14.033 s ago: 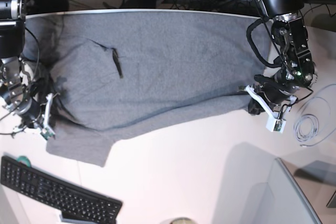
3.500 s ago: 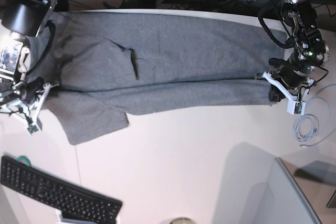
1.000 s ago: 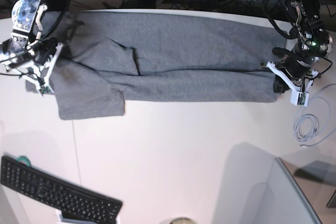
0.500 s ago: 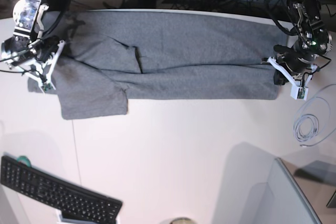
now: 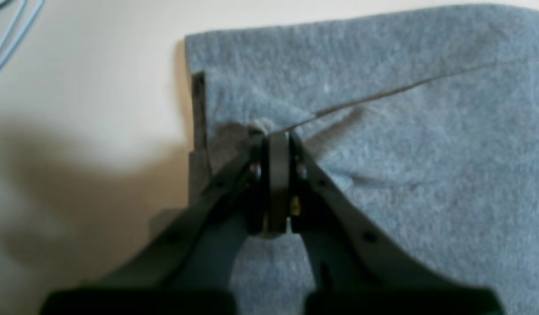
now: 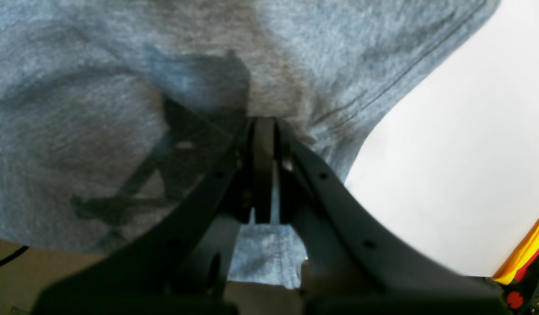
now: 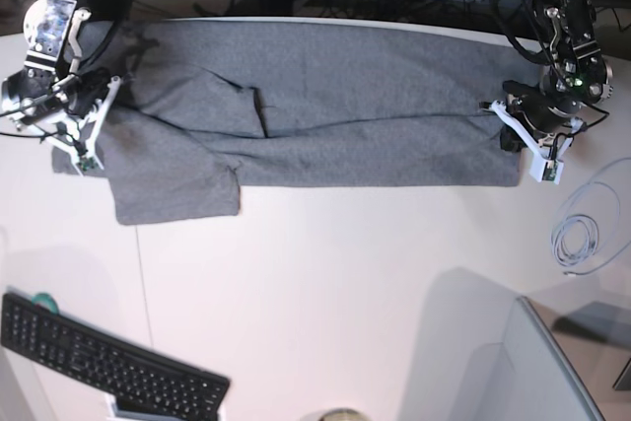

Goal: Layout the t-shirt on the table in an organized manner, then fold the t-shirt properly
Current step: 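Move the right gripper to the folded shirt's end and smooth the edge, then release the shirt with the left gripper and drag the right gripper's end outward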

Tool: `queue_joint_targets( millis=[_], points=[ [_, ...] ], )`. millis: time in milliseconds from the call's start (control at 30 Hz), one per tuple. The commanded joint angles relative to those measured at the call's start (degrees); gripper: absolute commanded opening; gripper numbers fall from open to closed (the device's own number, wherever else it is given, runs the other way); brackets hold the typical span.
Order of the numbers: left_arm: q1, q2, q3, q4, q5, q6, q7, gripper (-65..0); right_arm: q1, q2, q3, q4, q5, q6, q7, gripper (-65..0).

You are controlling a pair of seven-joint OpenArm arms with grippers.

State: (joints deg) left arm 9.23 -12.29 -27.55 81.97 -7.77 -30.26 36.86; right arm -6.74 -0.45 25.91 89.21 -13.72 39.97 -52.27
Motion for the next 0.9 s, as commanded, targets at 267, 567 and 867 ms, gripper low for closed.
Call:
queue_joint_targets(
  millis=[267, 567, 867],
  points=[
    [-0.6, -1.3, -0.8, 1.4, -0.5, -0.2, -0.9, -65.0, 0.7, 0.2, 3.2, 1.3, 0.0, 0.0, 0.4, -34.1],
    [-0.7, -1.4, -1.0, 1.5, -0.6, -0.1, -0.9, -23.4, 2.3, 0.1, 3.1, 9.0, 0.0, 0.0, 0.2, -22.7],
    [0.0, -2.0, -12.6, 6.2, -1.2, -0.2, -0.8, -14.6, 21.3, 0.6, 3.6, -13.3, 0.2, 0.0, 8.4, -22.7]
  ],
)
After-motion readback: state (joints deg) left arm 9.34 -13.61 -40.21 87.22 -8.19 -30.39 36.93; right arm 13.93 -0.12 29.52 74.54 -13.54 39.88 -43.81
